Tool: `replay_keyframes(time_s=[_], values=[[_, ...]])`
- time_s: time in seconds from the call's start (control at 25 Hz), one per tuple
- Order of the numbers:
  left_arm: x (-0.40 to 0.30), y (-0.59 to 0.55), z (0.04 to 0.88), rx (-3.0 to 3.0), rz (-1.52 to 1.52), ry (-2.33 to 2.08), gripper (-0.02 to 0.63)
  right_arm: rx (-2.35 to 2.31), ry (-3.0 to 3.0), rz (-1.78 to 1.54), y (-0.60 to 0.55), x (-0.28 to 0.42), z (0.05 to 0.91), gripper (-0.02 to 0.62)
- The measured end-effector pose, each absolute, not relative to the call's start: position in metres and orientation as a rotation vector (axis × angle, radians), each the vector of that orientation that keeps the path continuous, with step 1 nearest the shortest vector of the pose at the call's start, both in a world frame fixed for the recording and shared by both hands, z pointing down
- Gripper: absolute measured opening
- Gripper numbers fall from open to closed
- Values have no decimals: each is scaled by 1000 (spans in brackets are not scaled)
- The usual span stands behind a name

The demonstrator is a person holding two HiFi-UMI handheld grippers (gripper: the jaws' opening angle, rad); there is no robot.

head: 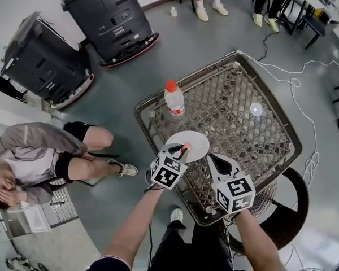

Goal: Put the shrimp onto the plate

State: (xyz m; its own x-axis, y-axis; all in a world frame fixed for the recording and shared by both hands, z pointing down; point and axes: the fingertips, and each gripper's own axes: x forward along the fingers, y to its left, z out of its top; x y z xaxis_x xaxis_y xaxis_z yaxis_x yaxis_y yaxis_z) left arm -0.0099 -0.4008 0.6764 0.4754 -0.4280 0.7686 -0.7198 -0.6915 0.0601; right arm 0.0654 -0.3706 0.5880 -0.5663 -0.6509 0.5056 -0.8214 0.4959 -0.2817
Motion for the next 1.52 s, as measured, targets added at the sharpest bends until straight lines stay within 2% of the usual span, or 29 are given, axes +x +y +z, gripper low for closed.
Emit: replay_keyframes(time_s=[0.68,1.24,1.52], values=[[-2,-405,714,2250,1348,-836,67,1265,-2373,760,-372,73,597,3],[-1,-403,713,2194,1304,-793,71,1304,-2367,772,-371,82,592,3],[-10,-406,683,2249,1230,-924,71,1339,-2373,753,-369,83,580,3]])
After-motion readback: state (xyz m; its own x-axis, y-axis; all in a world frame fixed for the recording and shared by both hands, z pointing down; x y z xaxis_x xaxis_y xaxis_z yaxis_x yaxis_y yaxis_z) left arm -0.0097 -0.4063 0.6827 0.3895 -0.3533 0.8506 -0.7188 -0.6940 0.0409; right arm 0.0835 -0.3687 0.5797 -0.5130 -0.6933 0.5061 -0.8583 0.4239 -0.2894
